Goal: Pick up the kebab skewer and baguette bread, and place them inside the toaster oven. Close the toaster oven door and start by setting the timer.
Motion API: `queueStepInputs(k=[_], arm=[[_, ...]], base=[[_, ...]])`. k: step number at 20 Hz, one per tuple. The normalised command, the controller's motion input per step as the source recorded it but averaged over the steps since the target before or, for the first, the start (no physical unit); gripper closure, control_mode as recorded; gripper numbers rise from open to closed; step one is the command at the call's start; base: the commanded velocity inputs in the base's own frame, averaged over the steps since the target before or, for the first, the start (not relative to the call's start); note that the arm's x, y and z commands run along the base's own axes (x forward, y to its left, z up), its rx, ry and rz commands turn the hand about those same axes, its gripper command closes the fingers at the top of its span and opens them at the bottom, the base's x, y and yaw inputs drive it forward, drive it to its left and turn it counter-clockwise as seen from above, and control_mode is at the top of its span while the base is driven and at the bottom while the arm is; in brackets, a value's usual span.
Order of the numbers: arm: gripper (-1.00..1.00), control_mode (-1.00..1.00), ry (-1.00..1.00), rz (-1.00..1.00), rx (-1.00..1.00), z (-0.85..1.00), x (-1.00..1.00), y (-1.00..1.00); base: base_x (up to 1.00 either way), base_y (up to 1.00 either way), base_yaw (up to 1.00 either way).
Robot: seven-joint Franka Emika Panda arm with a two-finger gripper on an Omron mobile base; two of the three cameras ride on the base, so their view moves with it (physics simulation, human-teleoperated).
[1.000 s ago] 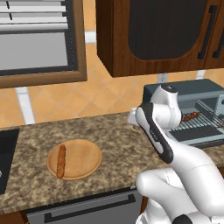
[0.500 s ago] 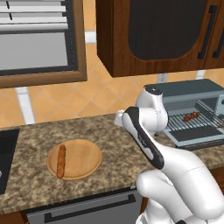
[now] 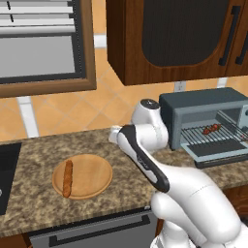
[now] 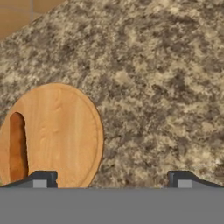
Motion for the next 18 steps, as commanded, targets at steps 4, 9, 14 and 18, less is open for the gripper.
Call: queueStepInputs(k=[4, 9, 14, 18], arm=[[-1.0, -1.0, 0.05, 0.04, -0.02, 0.0, 0.05, 0.73], [-1.0, -1.0, 0.07, 0.08, -0.01, 0.0, 0.08, 0.47], [-1.0, -1.0, 0.06, 0.1, -0.03, 0.0, 0.15, 0.42], [-1.0, -1.0, 0.08, 0.15, -0.09, -0.07, 0.02, 0.72]], base=[[0.0, 0.0, 0.0], [0.0, 0.0, 0.0], [0.0, 0.0, 0.0], [0.0, 0.0, 0.0]])
